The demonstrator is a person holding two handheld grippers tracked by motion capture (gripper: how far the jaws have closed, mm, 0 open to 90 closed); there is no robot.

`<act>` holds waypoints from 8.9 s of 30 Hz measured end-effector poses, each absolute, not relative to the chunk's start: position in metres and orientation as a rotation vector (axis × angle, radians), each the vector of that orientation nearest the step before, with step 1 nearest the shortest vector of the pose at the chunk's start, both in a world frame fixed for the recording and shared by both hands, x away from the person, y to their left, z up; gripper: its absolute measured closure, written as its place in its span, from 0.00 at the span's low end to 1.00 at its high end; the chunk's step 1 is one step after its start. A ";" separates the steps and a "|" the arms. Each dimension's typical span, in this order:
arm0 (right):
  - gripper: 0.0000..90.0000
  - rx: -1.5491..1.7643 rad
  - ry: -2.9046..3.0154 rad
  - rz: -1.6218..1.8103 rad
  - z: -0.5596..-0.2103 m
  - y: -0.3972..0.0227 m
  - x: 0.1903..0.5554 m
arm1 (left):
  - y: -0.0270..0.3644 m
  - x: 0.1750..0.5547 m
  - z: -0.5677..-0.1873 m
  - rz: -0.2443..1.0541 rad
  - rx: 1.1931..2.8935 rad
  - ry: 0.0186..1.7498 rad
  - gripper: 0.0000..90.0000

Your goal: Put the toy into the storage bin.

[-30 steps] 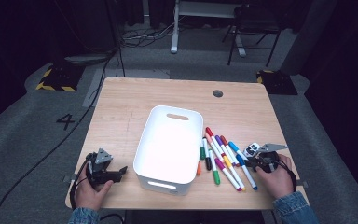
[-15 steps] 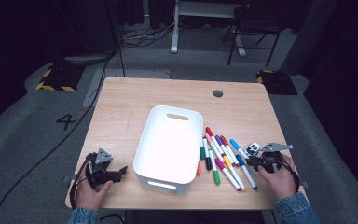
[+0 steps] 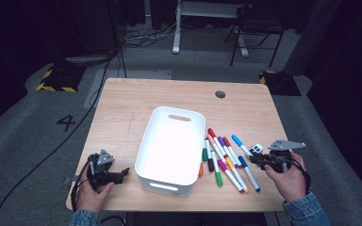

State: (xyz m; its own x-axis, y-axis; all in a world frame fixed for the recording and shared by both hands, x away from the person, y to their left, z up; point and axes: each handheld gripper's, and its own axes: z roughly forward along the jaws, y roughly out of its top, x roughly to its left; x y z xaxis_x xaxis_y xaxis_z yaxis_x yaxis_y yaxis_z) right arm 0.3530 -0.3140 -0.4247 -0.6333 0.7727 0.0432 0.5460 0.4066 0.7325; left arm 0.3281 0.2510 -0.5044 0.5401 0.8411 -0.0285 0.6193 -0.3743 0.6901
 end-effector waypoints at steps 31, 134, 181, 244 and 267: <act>0.85 0.873 2.434 1.250 -0.345 -0.255 0.343 | 0.246 0.329 -0.504 0.431 2.143 1.131 0.20; 0.56 0.622 2.553 1.233 -0.345 -0.157 0.347 | 0.241 0.333 -0.505 0.412 2.143 1.140 0.18; 0.78 1.290 2.607 0.630 -0.453 -0.299 0.360 | 0.241 0.332 -0.504 0.411 2.143 1.142 0.18; 0.85 1.166 2.572 0.846 -0.390 -0.270 0.365 | 0.241 0.332 -0.505 0.413 2.143 1.140 0.18; 0.85 0.944 2.663 0.920 -0.352 -0.214 0.381 | 0.241 0.332 -0.505 0.415 2.146 1.137 0.17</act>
